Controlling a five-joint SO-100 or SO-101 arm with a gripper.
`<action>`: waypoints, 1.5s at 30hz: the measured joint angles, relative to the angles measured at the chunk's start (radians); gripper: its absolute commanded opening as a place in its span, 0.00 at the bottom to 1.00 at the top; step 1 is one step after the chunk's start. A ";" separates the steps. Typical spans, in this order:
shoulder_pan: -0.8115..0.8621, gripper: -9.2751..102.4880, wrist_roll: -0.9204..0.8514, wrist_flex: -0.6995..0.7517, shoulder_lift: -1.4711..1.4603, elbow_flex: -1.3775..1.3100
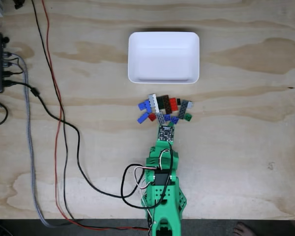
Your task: Put all lego bricks in the bin.
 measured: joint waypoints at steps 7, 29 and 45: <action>-0.028 0.08 0.028 -0.009 -0.005 -0.012; -0.267 0.26 0.630 -0.419 -1.374 -0.750; -0.224 0.08 0.641 -0.545 -1.661 -0.887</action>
